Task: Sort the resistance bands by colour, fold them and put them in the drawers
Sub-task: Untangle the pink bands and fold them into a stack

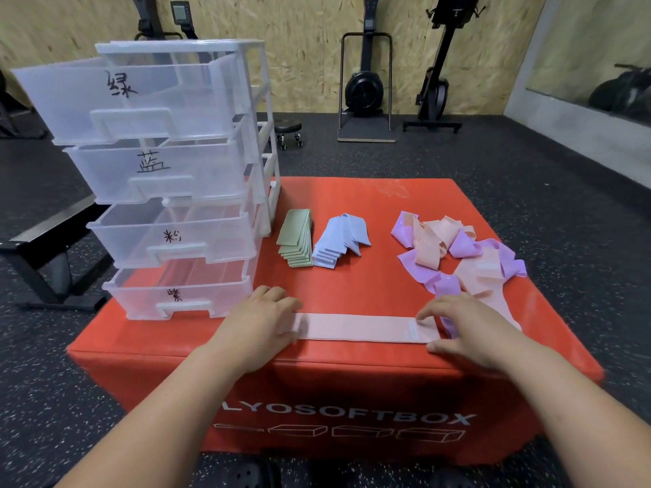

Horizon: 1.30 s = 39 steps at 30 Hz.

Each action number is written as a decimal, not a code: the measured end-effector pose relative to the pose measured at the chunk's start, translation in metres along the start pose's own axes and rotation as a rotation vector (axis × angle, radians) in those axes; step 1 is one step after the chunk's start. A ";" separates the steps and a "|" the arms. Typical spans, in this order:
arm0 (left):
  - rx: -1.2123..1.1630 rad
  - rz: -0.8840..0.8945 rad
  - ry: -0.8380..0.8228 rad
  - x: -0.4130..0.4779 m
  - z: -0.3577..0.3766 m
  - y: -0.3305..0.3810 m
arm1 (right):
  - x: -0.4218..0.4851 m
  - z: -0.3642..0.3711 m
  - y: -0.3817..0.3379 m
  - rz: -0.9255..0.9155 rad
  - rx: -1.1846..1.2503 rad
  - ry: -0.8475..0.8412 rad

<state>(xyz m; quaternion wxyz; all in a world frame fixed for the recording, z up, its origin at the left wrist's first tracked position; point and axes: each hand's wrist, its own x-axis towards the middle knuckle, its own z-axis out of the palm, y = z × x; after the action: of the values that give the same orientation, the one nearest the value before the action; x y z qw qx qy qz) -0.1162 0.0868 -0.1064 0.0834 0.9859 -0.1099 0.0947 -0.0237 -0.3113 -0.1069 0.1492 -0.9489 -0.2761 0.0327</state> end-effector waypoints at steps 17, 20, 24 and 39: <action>-0.097 0.266 -0.048 0.068 0.022 0.109 | -0.044 -0.042 0.091 0.403 -0.065 0.083; -0.103 0.266 -0.065 0.075 0.028 0.120 | -0.042 -0.041 0.103 0.400 -0.031 0.104; -0.103 0.265 -0.086 0.085 0.035 0.133 | -0.026 -0.039 0.110 0.358 -0.048 0.197; -0.174 0.181 -0.024 0.112 0.051 0.150 | 0.002 -0.058 0.095 0.396 -0.021 0.470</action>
<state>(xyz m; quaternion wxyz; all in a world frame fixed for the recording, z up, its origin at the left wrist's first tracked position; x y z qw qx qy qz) -0.0355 -0.0893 -0.1111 0.1583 0.9620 -0.2074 0.0800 0.0347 -0.4017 -0.0803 0.1898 -0.9674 -0.0439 -0.1619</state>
